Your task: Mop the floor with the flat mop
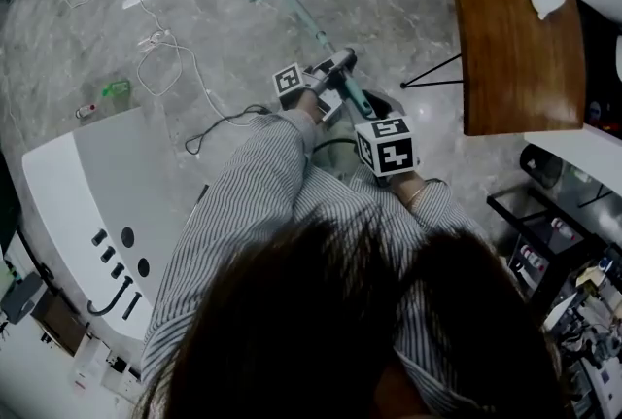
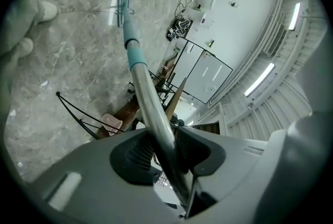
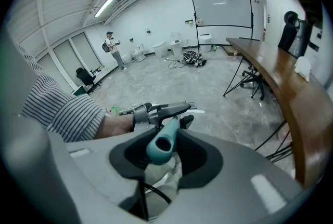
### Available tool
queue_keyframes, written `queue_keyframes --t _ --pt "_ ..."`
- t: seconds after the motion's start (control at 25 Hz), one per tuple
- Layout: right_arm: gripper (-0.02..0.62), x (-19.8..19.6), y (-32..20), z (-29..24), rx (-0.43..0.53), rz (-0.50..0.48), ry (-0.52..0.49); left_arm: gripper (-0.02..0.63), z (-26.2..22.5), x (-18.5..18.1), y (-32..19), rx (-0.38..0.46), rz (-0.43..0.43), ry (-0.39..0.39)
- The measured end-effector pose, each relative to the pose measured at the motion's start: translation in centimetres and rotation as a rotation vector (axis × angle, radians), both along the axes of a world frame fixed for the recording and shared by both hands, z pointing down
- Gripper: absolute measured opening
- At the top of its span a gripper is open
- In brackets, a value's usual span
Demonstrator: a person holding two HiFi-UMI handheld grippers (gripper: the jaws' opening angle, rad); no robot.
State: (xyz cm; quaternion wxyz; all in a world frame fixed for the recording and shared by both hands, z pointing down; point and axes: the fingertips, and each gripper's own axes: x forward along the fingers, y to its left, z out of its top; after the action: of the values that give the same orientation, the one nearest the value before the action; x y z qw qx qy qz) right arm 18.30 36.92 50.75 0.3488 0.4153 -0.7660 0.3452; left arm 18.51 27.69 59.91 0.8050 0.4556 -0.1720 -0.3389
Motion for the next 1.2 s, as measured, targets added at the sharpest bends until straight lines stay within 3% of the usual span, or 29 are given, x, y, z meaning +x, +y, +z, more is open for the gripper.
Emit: queue_keyframes --t 0.32,0.68,0.88,1.2 --pt "0.120 -0.7 -0.6 -0.2 0.008 -0.004 0.003 0.135 -0.3 -0.7 -0.6 0.011 -0.004 0.002" --pt "0.115 -0.8 -3.8 0.2 0.010 0.045 0.016 0.137 -0.1 -0.6 -3.4 0.027 0.064 -0.013" --pt "0.114 -1.7 -7.1 0.3 0.018 0.033 0.022 0.138 -0.2 -1.4 -6.8 0.039 0.080 -0.017" --pt "0.118 -7.5 -16.2 1.4 0.016 -0.023 0.038 0.133 0.9 -7.0 -16.1 0.037 0.066 -0.012"
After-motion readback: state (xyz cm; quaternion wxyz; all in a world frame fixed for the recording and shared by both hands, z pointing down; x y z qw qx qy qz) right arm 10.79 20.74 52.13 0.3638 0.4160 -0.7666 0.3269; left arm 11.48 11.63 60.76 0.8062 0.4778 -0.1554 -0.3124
